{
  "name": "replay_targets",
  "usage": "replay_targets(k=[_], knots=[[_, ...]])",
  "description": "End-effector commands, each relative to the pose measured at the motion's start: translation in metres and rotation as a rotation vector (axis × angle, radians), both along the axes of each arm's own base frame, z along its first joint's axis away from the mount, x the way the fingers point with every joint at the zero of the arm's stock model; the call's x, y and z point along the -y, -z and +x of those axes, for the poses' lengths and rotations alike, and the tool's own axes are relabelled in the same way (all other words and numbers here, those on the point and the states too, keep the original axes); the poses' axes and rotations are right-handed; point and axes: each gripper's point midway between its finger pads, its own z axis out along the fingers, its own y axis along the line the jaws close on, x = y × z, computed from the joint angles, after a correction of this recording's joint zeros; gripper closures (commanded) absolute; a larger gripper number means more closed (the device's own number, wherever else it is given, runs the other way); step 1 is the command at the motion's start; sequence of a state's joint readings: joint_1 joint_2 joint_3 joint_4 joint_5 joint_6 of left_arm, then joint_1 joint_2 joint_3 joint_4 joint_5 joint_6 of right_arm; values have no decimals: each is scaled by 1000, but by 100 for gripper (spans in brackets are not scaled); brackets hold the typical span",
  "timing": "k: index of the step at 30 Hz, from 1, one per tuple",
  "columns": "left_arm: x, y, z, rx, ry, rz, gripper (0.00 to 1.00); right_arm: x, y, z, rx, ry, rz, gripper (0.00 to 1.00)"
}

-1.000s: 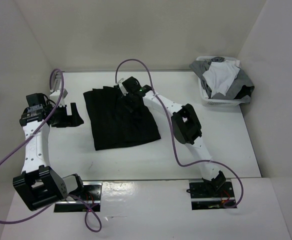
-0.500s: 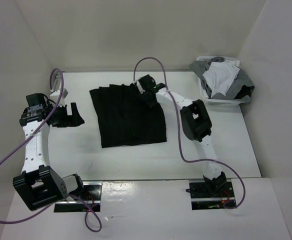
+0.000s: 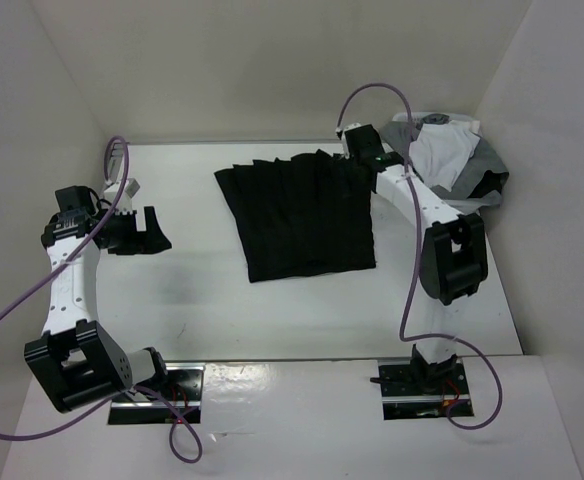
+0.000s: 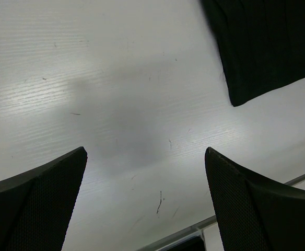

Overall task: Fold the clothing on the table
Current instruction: Flatten the skirt out

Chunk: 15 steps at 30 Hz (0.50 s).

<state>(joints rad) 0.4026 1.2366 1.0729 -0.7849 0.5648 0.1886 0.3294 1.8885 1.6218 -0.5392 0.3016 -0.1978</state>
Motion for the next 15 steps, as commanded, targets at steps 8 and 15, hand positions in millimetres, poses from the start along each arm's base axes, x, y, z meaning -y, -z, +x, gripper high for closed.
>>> replay_targets(k=[8,15], knots=[[3,-6,-2,38,26,-1,1,-145,22,-44,-104,-326,71,1],[-1,-14,-3,71,-3,32,1,-166,69,-18,-147,-309,79,1]])
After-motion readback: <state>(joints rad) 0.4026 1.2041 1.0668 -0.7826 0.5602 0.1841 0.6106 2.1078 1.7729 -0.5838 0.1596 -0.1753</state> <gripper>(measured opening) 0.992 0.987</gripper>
